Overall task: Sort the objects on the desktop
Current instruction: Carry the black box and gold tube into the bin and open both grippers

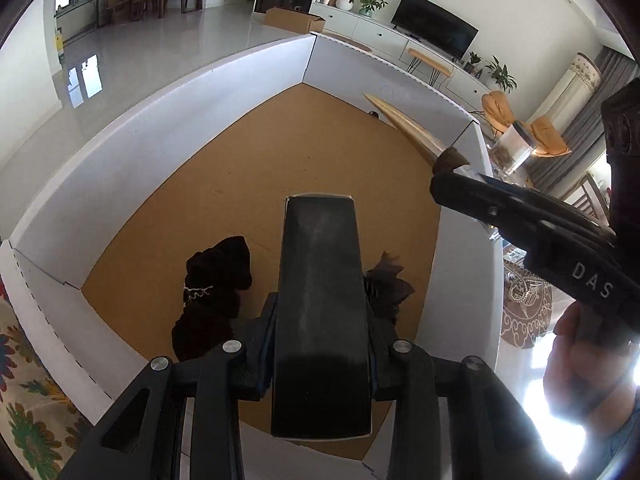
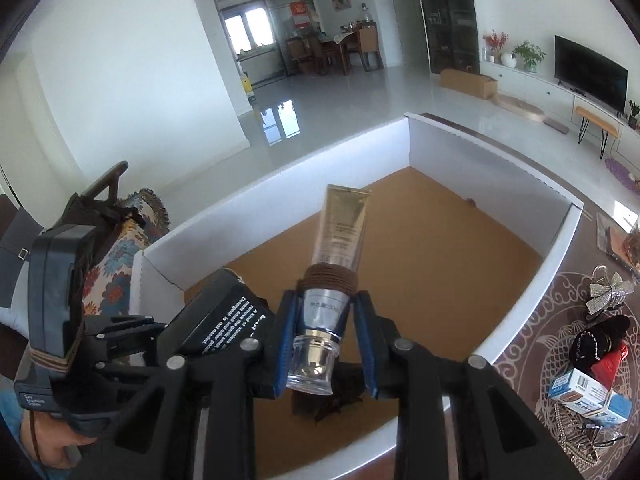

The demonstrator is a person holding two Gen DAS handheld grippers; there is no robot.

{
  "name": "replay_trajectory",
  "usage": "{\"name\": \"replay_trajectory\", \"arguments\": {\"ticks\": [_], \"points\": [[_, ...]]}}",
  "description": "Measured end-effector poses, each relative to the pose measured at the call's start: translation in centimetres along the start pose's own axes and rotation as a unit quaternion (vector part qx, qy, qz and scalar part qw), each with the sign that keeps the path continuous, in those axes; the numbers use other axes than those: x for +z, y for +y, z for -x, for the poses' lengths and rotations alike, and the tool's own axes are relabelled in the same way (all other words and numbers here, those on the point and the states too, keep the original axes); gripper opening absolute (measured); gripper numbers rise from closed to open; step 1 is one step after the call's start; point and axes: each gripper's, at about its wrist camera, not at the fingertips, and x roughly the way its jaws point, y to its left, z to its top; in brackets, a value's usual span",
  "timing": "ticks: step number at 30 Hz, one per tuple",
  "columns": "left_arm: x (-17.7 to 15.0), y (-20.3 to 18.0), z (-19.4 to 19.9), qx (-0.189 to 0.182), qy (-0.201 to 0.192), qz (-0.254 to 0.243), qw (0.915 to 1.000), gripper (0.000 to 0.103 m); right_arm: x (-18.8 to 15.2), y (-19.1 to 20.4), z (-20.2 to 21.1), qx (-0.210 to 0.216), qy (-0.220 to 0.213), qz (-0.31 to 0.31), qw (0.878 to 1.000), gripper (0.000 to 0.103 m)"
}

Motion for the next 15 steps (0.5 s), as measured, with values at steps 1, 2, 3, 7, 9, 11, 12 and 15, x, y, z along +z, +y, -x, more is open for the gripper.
{"name": "replay_trajectory", "arguments": {"ticks": [1, 2, 3, 7, 9, 11, 12, 15], "points": [[0.0, 0.1, -0.3, 0.002, 0.004, 0.002, 1.0, 0.046, 0.0, -0.3, -1.2, -0.004, 0.015, -0.003, 1.0, 0.036], [0.1, 0.0, -0.6, 0.003, 0.008, 0.004, 1.0, 0.056, 0.0, -0.7, -2.1, -0.009, 0.027, -0.01, 1.0, 0.042], [0.1, -0.1, -0.8, 0.003, 0.008, 0.003, 1.0, 0.075, -0.2, -1.1, -2.4, -0.009, 0.029, -0.017, 0.999, 0.06], [-0.4, -1.7, 0.4, 0.021, -0.017, -0.018, 0.9995, 0.082, -1.6, -2.4, -0.3, 0.011, -0.008, -0.043, 0.999, 0.077], [-0.8, -3.1, 1.3, 0.025, -0.034, -0.031, 0.9986, 0.082, -2.9, -3.3, 2.2, 0.009, -0.034, -0.052, 0.998, 0.083], [-1.6, -5.1, 2.5, 0.017, -0.054, -0.049, 0.9972, 0.082, -5.3, -4.5, 5.5, -0.003, -0.068, -0.061, 0.996, 0.087], [-2.0, -6.4, 3.0, 0.01, -0.062, -0.061, 0.9962, 0.082, -6.8, -5.1, 7.2, -0.017, -0.084, -0.066, 0.994, 0.092], [-3.8, -11.2, 4.4, -0.021, -0.08, -0.104, 0.9911, 0.083, -12.6, -7.8, 11.6, -0.08, -0.117, -0.073, 0.987, 0.101]]}}
